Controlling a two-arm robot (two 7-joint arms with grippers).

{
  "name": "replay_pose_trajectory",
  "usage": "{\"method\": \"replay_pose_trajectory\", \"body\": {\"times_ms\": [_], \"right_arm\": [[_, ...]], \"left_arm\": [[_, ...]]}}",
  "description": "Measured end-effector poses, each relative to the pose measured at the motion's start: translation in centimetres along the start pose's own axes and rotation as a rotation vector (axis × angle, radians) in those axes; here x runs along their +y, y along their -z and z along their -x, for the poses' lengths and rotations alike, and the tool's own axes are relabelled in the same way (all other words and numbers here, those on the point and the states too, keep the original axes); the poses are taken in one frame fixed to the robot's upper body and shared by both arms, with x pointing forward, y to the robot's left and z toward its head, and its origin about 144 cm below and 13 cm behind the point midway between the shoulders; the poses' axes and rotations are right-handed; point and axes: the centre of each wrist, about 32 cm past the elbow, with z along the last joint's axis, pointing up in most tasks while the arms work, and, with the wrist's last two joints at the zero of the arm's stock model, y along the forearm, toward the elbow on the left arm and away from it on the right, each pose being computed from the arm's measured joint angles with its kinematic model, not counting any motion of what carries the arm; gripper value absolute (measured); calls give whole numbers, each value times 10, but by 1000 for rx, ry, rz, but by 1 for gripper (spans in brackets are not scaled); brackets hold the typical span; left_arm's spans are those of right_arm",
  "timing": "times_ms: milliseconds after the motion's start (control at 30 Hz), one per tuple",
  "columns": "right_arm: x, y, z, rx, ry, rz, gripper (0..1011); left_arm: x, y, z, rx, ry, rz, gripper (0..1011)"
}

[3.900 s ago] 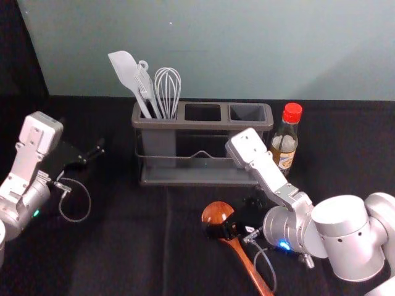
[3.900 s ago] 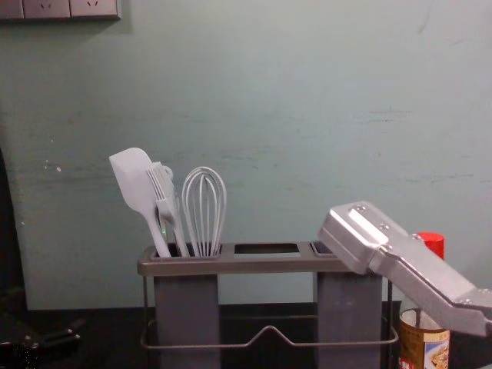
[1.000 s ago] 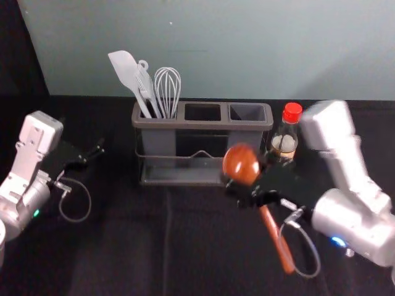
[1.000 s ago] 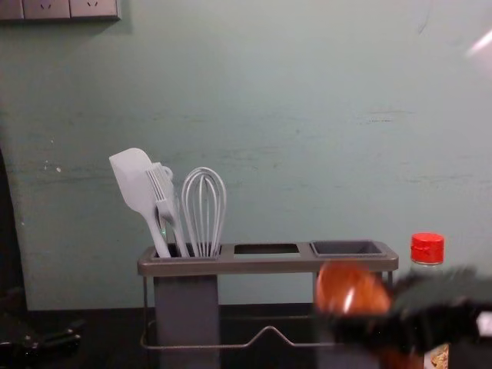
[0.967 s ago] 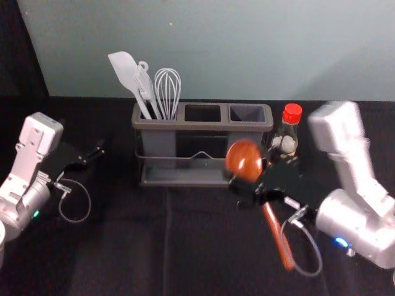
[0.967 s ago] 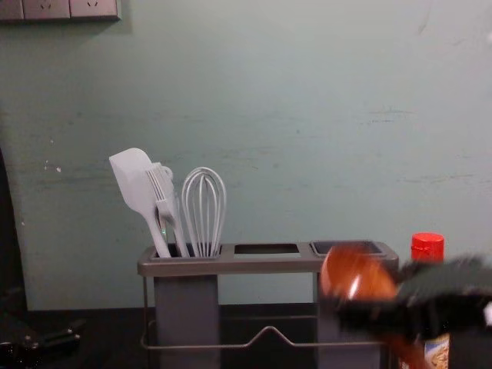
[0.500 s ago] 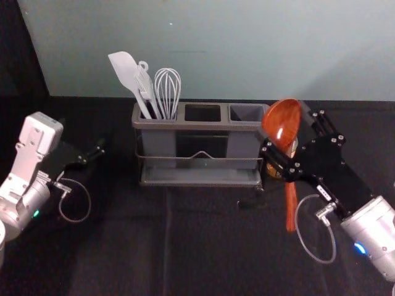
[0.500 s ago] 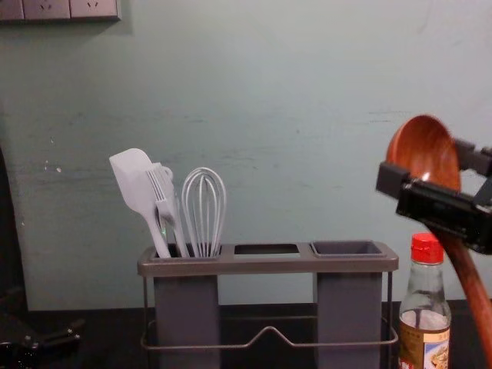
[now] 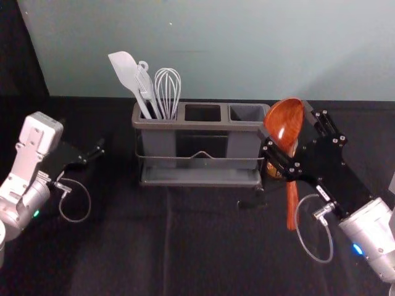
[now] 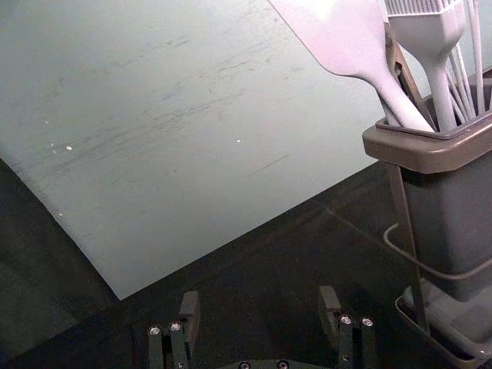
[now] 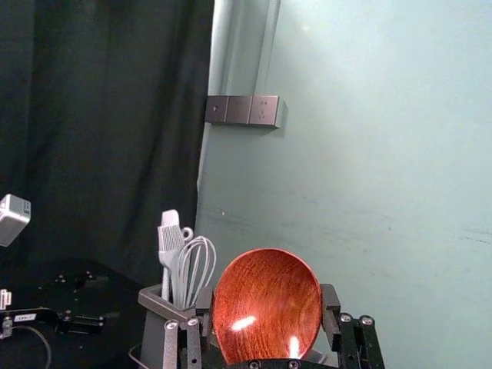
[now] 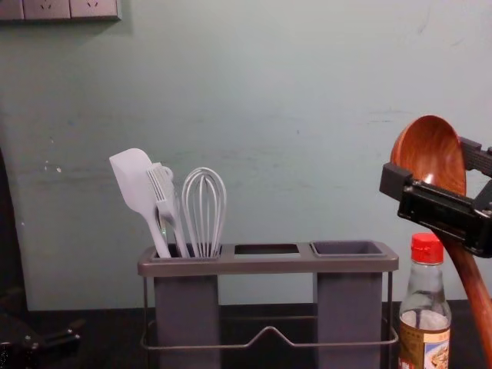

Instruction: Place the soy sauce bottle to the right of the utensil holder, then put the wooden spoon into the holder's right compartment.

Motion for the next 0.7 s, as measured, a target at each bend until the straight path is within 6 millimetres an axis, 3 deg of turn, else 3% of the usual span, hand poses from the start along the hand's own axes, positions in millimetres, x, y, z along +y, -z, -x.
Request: {"method": "replay_pose_trajectory", "body": {"times_ms": [500, 700], "right_arm": [[0, 0, -1, 3, -7, 1, 840], [10, 5, -6, 2, -3, -7, 840]], "left_arm": [[0, 0, 0, 0, 0, 0, 1005], [0, 0, 0, 0, 0, 0, 1005]]}}
